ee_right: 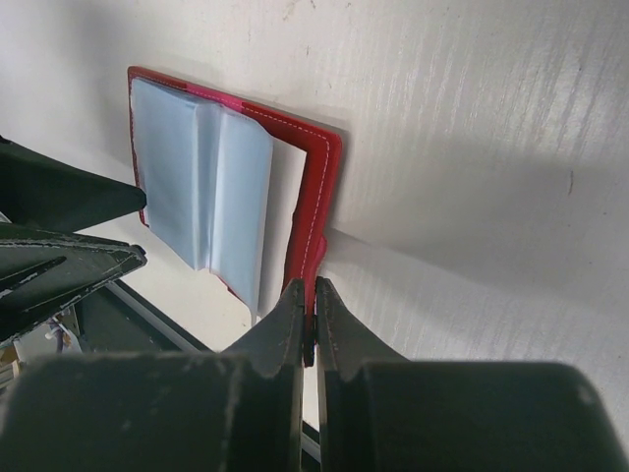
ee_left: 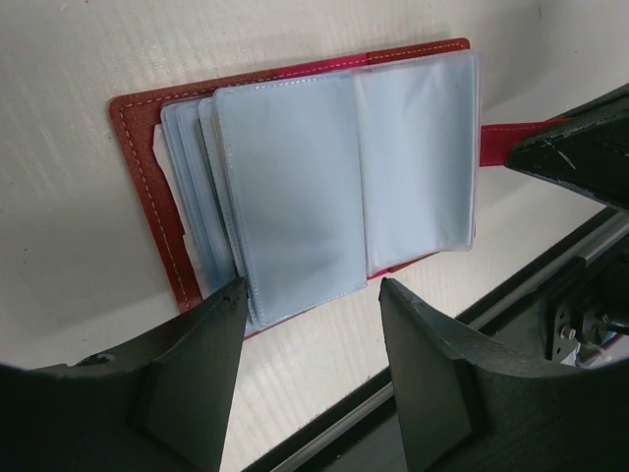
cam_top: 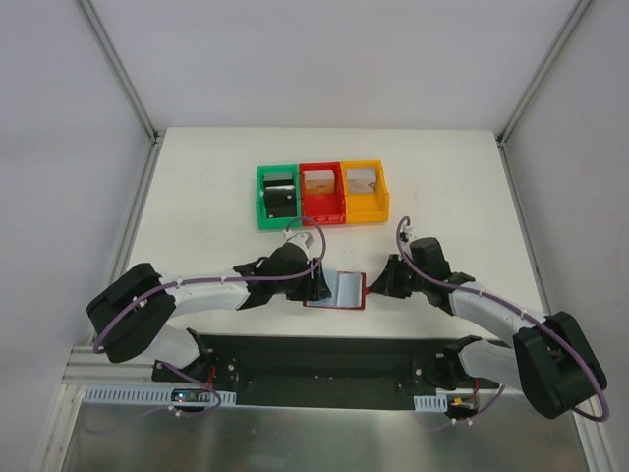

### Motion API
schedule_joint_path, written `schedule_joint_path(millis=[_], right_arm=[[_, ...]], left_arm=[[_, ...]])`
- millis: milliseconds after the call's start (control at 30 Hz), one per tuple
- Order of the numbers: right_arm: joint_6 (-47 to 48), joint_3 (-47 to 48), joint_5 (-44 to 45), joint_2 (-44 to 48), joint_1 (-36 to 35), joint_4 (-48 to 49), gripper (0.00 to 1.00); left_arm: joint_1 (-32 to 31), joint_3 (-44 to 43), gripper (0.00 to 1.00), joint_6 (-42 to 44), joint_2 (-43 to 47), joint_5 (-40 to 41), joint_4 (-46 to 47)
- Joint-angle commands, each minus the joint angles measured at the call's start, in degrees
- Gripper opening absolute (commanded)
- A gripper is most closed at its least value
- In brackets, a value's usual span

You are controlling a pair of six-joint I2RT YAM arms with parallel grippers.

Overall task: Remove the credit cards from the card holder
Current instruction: Remove the credit card from the card holder.

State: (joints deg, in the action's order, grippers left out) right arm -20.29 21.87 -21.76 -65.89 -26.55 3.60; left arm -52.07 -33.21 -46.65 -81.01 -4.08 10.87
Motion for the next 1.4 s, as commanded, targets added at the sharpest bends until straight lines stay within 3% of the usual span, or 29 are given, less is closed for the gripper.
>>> schedule_joint_path(millis=[0,500,1000,1300,1367], right_arm=[[0.4,1.9,-0.7,-0.1,-0.7,0.4,0.00],[0.5,1.9,-0.8,-0.8,-0.7,0.7,0.00],[1.1,1.5,-0.6,-1.4,-0.6,0.7,0.00],[2.6,2.0,-0.1,-0.4,-0.6,-1.2,0.01],[3.3,2.4,0.9,0.7,-0.6,-3.1,0.10]], left_arm=[[0.0,-1.2,0.55,1.2,-0.5,-2.9,3.2],[-0.6,-4.5,0.55,3.3,-3.7,-11.1,9.5],[-4.3,-12.4,0.56,7.6,-7.7,-17.5,9.8],[-0.9,-3.5,0.58,7.9,7.5,-7.6,6.4],[0.9,-0.8,0.58,7.6,10.0,-6.9,5.7]])
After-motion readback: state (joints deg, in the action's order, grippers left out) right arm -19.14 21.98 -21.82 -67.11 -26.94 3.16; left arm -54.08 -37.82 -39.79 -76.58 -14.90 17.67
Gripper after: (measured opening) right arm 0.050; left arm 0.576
